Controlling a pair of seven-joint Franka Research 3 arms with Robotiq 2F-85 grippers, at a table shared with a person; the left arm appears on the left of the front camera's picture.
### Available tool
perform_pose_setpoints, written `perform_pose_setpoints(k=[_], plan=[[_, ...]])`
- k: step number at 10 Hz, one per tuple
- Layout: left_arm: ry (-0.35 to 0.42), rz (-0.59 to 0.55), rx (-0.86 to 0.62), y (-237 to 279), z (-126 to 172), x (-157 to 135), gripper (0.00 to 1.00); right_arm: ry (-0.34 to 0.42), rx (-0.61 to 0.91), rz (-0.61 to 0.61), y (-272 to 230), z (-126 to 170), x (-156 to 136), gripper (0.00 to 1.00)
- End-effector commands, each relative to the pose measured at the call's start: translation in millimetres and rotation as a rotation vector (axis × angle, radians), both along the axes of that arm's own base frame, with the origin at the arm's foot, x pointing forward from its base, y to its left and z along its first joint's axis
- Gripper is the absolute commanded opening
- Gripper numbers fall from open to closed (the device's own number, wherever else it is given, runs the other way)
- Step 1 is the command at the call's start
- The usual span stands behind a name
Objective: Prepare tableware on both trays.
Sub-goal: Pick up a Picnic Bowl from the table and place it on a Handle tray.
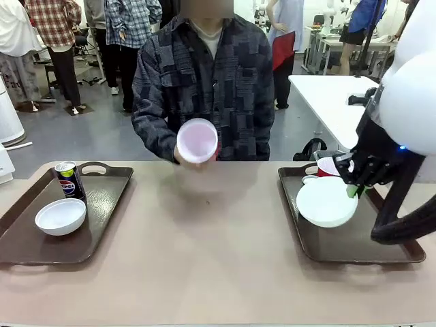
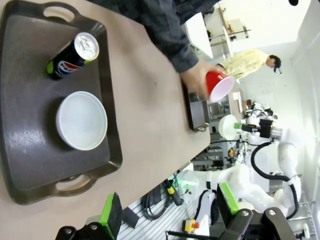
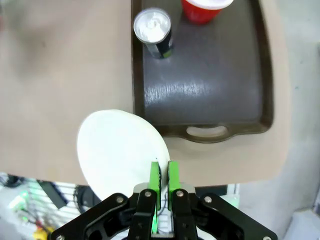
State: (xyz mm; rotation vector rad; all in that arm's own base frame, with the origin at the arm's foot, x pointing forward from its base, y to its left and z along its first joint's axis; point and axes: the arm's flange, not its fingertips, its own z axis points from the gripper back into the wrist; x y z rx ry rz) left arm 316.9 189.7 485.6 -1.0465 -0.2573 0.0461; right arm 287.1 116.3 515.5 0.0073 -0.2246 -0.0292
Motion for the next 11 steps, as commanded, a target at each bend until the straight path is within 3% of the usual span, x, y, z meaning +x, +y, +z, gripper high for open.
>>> perform_pose_setpoints(k=[1, 3, 4, 9, 11], plan=[[-0.009, 0.004, -0.017, -1.1, 1.3, -1.7, 1.00, 0.084, -0.009, 0.073, -26.0, -28.6, 4.3, 0.09], [-0.009, 0.004, -0.017, -1.1, 1.3, -1.7, 1.00, 0.089, -0.087, 0.087, -37.8, -39.9, 19.4, 0.09], [-0.009, 0.004, -0.017, -1.1, 1.3, -1.7, 1.00, 0.073, -0.003, 0.058, -20.9, -15.4, 12.7, 0.09], [-0.009, 0.004, -0.017, -1.1, 1.3, -1.7, 1.00, 0.069, -0.024, 0.072, -25.2, -15.1, 15.3, 0.09], [-0.009, 0.004, -0.017, -1.1, 1.3, -1.7, 1.00, 0.086, -0.019, 0.083, -64.4, -33.2, 46.7, 0.09]])
